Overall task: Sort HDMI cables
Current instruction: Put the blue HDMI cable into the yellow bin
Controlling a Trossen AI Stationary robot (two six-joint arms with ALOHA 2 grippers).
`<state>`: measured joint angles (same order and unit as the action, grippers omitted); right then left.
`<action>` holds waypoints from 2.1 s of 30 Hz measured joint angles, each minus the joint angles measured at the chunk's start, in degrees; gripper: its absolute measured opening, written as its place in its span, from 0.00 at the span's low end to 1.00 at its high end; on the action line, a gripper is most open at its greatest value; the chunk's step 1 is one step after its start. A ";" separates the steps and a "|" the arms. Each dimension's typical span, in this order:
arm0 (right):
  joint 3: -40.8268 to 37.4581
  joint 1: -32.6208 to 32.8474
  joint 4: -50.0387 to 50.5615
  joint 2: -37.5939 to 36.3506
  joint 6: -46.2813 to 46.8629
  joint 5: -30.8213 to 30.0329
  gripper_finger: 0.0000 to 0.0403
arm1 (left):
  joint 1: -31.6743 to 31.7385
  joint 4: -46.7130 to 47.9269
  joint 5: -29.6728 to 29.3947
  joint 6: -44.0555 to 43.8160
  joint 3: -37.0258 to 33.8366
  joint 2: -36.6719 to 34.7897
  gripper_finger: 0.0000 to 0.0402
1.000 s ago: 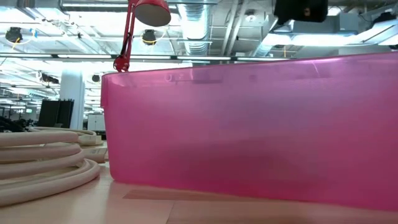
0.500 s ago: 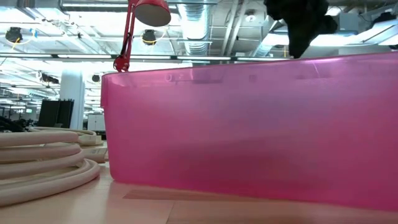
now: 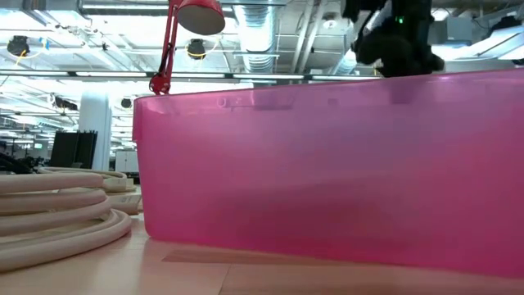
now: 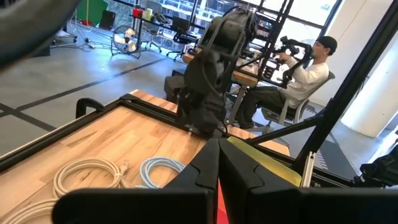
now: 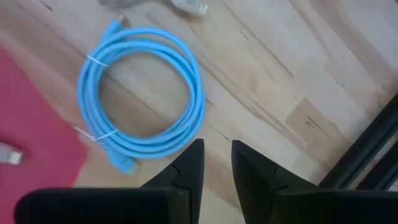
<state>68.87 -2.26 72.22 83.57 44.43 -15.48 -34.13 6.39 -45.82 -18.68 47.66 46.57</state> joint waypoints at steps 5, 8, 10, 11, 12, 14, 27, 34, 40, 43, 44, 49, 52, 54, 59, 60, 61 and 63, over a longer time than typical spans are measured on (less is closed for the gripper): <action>-3.30 0.37 -1.19 0.00 -3.31 0.28 0.18 | 0.00 0.00 0.00 0.00 0.00 0.00 0.02; -3.90 0.41 -1.26 0.00 -3.99 0.59 0.17 | 0.00 0.00 0.00 0.00 0.00 0.00 0.02; -3.90 0.30 -1.71 0.00 -4.90 0.58 0.16 | 0.00 0.00 0.00 0.00 0.00 0.00 0.02; -3.90 0.28 -2.07 0.00 -5.75 0.63 0.16 | 0.00 0.00 0.00 0.00 0.00 0.00 0.02; -3.90 0.27 -2.24 0.00 -6.55 1.04 0.16 | 0.00 0.00 0.01 0.00 0.00 0.00 0.02; -3.90 0.25 -2.22 0.00 -8.06 3.19 0.15 | 0.00 0.00 0.00 0.00 0.00 0.00 0.02; -3.88 0.70 -2.12 0.00 -6.45 0.15 0.15 | 0.00 0.00 0.04 0.00 0.00 -0.02 0.02; -3.88 0.12 -2.23 0.09 -4.81 0.10 0.37 | 0.00 0.00 0.07 0.01 0.00 0.00 0.02; -3.88 -1.90 -4.83 0.15 -4.43 -0.83 0.60 | 0.00 0.00 0.17 0.36 0.00 -0.02 0.02; -3.86 -3.91 -7.26 0.15 -4.73 -0.88 0.59 | 0.00 0.00 0.17 0.39 0.00 0.00 0.02; -3.86 -4.67 -8.13 0.15 -5.22 -0.85 0.58 | 0.00 0.00 0.17 0.39 0.00 0.00 0.02; -3.86 -9.45 -11.08 0.15 -7.60 3.70 0.49 | 0.00 0.00 0.17 0.39 0.00 -0.02 0.02; -5.38 -12.04 -13.26 0.15 -9.17 7.75 0.46 | 0.00 0.00 0.15 0.39 0.00 0.00 0.02; -7.81 -13.29 -14.29 0.15 -9.74 9.29 0.45 | 0.00 0.00 0.13 0.39 0.00 -0.01 0.02; -15.03 -13.80 -18.42 0.20 -9.65 12.39 0.46 | 0.00 0.00 0.10 0.42 0.00 0.00 0.02; -16.34 -13.45 -20.11 0.20 -9.40 13.29 0.47 | 0.00 0.00 0.03 0.40 0.00 0.00 0.02; -17.52 -13.09 -21.84 0.20 -8.96 14.05 0.47 | 0.00 0.00 -0.04 0.41 0.00 0.00 0.02; -19.40 -12.20 -24.52 0.20 -8.54 14.44 0.48 | 0.00 0.00 -0.02 0.42 0.00 0.00 0.02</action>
<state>49.48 -14.46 47.69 83.77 35.89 -1.04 -34.13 6.39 -45.85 -18.26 47.66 46.57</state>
